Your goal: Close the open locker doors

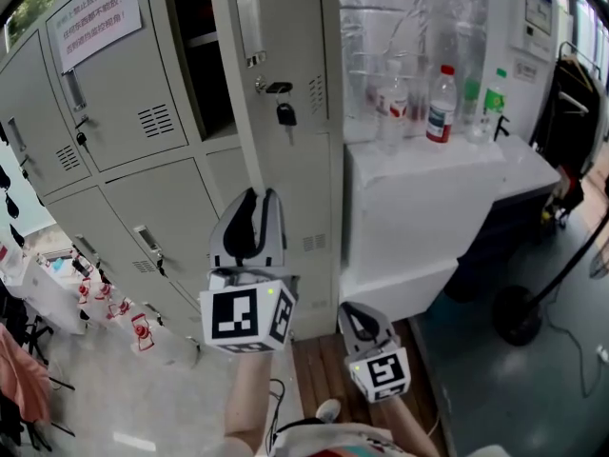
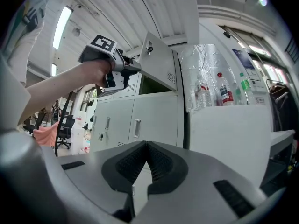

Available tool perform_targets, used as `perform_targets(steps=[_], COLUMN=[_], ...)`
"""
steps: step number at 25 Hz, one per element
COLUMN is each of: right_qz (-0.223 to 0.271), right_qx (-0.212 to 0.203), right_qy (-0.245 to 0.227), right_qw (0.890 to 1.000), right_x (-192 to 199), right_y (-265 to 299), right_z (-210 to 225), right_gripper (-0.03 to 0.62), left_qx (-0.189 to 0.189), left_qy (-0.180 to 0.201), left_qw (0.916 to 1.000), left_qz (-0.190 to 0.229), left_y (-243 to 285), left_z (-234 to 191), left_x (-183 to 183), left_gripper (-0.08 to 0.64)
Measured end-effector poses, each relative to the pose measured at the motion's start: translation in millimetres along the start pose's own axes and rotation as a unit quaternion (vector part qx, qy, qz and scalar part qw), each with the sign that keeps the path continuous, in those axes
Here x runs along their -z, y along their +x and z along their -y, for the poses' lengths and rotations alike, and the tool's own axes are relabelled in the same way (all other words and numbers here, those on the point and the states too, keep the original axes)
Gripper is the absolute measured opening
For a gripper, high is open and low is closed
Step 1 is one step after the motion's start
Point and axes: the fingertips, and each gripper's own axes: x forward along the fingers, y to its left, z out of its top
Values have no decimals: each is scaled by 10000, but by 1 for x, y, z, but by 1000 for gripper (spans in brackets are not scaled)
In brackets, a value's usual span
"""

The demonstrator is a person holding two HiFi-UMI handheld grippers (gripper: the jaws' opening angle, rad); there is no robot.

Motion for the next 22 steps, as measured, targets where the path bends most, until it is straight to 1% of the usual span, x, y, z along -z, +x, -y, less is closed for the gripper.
perform_targets(steps=[7, 10, 14, 17, 19, 22], right_qz=[-101, -148, -110, -108, -159, -246], right_qx=[-154, -169, -222, -250, -245, -163], right_qy=[-127, -102, -85, -149, -162, -152], right_qw=[9997, 9997, 9997, 9995, 9994, 9994], right_x=[4, 5, 5, 4, 5, 10], right_y=[24, 38, 60, 76, 83, 89], right_z=[-7, -9, -16, -21, -25, -27], right_gripper=[6, 6, 6, 6, 6, 6], left_qx=[-134, -227, -453, -484, -557, -485], left_qy=[-96, -38, 190, 238, 310, 204], left_qw=[9999, 9997, 9988, 9985, 9979, 9985], left_qz=[-29, -22, -8, 16, 75, 172], left_y=[7, 13, 20, 27, 30, 39], left_z=[-36, -53, -80, -98, -109, -121], left_x=[7, 10, 16, 18, 18, 18], left_gripper=[89, 94, 97, 96, 72, 63])
